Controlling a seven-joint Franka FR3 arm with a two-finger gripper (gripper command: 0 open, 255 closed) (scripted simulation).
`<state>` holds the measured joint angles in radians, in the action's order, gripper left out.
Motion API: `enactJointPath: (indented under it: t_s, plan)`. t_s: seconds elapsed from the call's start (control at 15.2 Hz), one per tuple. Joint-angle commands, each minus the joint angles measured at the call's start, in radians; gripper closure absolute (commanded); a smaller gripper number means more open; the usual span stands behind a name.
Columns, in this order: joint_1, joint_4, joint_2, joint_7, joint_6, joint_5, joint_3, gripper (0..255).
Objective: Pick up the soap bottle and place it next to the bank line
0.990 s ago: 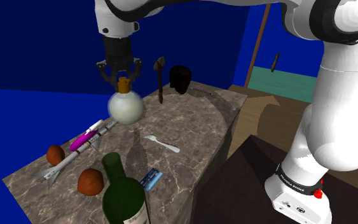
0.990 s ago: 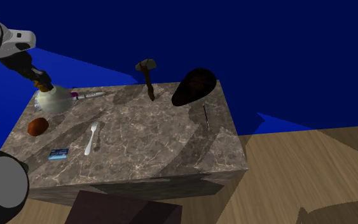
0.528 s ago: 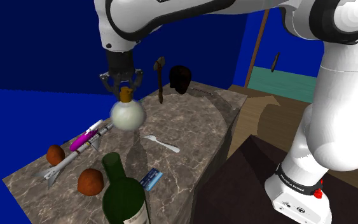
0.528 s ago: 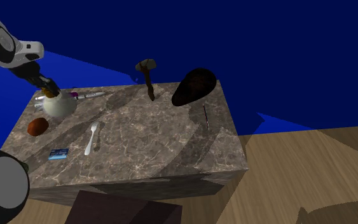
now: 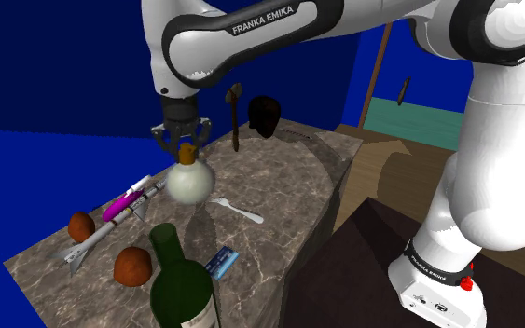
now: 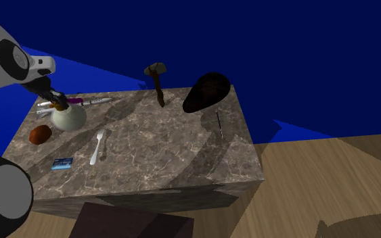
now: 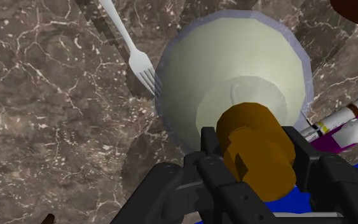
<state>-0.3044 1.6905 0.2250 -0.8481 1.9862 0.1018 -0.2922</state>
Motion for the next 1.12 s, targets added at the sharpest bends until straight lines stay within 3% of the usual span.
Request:
enactJointPath:
  t_s: [0.0, 1.06]
  plan:
    - [0.0, 0.021, 0.005, -0.003, 0.027, 0.003, 0.001, 255]
    - [-0.004, 0.132, 0.059, -0.023, 0.19, 0.028, 0.008, 255]
